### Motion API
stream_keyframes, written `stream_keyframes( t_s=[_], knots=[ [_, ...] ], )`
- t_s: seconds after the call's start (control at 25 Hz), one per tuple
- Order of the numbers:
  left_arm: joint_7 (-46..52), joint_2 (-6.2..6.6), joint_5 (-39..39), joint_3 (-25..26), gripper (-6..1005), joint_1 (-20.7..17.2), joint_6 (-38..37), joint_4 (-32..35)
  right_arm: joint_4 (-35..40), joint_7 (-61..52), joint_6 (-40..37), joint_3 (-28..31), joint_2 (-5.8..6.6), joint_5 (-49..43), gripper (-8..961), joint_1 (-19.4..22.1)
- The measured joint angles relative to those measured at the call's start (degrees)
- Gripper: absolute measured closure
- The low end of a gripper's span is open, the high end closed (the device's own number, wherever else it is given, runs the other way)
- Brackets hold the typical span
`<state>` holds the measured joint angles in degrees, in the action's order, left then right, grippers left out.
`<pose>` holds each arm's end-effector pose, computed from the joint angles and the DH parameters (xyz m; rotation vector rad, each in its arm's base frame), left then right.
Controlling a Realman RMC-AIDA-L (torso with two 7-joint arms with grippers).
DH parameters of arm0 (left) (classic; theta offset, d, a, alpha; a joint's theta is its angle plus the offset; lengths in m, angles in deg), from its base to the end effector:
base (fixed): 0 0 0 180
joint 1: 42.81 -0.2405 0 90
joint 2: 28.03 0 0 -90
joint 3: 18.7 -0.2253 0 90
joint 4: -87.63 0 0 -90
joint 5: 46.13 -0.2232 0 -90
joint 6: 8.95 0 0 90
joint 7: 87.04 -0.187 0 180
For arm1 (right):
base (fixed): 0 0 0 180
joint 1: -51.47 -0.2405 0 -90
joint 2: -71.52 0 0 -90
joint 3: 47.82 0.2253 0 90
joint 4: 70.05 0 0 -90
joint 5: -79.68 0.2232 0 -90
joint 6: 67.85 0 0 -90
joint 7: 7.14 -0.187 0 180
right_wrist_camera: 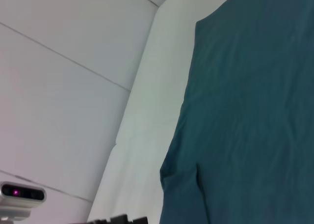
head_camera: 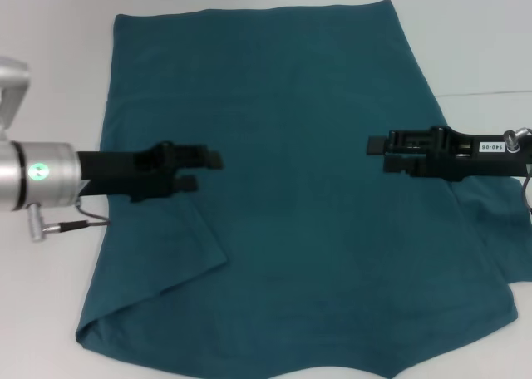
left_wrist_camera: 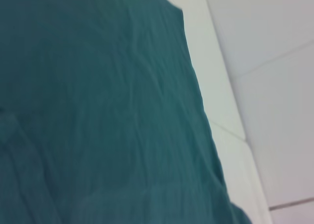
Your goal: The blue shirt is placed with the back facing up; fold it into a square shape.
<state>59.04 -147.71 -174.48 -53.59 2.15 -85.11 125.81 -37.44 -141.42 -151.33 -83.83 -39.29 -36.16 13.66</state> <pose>-0.1907 0.4178 -0.0257 -2.1768 -1.9091 -0.6566 0.2317 0.3983 0.0279 -2.2262 1.8017 0.8146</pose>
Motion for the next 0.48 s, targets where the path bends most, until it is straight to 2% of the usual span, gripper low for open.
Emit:
stream_keyframes(
  t_s=[0.12,0.28,0.32,0.44,0.48],
  knots=[
    [-1.6,0.86,2.5,0.1,421,-2.4,-1.7,0.1,0.1,0.4,-0.9,0.0,0.11,0.0,241,0.0],
    [-5.7,1.43,3.4,0.2,321,-5.0,-5.5,1.1,0.5,3.5,-3.2,0.2,0.3,-0.1,242,0.2],
    [-12.0,1.49,3.5,0.3,296,-7.6,-9.9,2.8,0.5,4.7,-3.9,0.5,0.36,0.0,242,0.5],
    [-21.9,0.74,3.5,0.8,300,-10.9,-16.2,5.7,0.8,7.3,-5.1,2.3,1.06,0.5,243,1.6],
    [-26.7,0.05,3.6,1.2,302,-12.5,-18.9,7.0,0.8,7.3,-5.2,2.8,1.44,0.5,244,1.9]
  ],
)
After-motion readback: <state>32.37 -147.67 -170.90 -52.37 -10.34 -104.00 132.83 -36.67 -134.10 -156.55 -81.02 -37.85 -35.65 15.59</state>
